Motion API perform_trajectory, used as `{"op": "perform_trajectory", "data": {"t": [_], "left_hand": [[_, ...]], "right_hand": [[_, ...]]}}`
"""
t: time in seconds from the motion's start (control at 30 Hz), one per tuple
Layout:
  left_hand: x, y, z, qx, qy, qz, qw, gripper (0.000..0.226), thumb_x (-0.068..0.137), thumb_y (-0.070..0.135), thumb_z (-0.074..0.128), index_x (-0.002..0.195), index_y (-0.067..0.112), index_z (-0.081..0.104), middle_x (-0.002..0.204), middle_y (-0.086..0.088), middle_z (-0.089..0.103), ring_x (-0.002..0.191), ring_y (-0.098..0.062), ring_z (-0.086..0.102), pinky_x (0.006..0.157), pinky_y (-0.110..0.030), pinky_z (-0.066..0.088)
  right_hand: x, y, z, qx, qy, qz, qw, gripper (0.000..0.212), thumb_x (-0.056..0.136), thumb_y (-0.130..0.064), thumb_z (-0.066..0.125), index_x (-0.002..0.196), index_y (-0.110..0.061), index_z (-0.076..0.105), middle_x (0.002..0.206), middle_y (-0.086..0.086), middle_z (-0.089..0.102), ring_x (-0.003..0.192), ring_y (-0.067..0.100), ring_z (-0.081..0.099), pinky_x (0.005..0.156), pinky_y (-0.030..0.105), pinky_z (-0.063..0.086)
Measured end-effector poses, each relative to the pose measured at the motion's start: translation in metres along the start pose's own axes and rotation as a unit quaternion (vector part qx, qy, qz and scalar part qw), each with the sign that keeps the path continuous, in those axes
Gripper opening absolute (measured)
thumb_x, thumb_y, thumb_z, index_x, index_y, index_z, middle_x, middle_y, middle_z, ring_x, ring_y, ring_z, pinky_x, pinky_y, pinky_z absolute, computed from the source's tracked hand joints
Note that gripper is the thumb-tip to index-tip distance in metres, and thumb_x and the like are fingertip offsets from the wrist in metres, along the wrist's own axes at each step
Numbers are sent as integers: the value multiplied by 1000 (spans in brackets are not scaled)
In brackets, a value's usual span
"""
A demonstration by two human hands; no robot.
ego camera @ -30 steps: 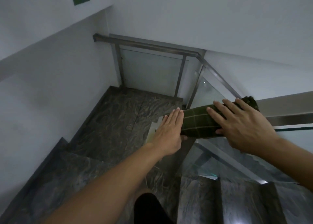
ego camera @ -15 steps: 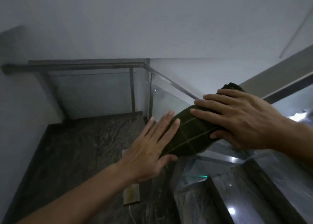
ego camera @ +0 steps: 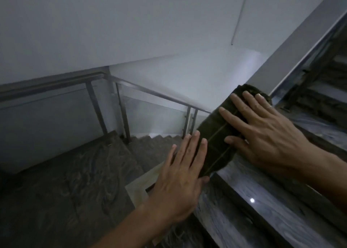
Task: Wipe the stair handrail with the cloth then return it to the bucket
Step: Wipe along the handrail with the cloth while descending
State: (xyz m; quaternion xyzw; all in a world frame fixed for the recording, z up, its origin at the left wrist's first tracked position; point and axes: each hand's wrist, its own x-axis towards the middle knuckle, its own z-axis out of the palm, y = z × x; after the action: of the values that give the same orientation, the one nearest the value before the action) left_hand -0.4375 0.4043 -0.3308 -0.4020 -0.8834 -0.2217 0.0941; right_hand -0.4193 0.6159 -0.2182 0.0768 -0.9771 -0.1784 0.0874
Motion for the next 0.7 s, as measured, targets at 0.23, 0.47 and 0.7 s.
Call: {"op": "perform_trajectory", "data": {"t": [0.23, 0.47, 0.7], "left_hand": [[-22, -33, -6, -64, -70, 69, 993, 79, 89, 61, 7, 145, 15, -25, 153, -2, -34, 140, -12, -32, 114, -42, -15], [-37, -66, -16, -208, -110, 110, 966, 87, 94, 33, 45, 139, 19, -28, 154, 3, -29, 143, -10, -24, 118, -29, -9], [-32, -91, -16, -303, -121, 132, 936, 88, 89, 10, 57, 150, 19, -6, 160, -7, 12, 144, -22, 23, 113, -40, 33]], "right_hand": [[-7, -58, 0, 16, -57, 104, 993, 72, 87, -65, 1, 150, -29, -3, 156, 11, -12, 144, 31, -17, 118, 44, -6], [-14, -126, -6, 64, -109, 240, 962, 69, 90, -59, 11, 145, -29, -19, 147, 6, -34, 136, 29, -33, 110, 43, -13], [-19, -165, 9, 155, -78, 336, 926, 75, 91, -59, 17, 147, -26, -19, 151, 8, -37, 143, 27, -22, 120, 44, 2]]}}
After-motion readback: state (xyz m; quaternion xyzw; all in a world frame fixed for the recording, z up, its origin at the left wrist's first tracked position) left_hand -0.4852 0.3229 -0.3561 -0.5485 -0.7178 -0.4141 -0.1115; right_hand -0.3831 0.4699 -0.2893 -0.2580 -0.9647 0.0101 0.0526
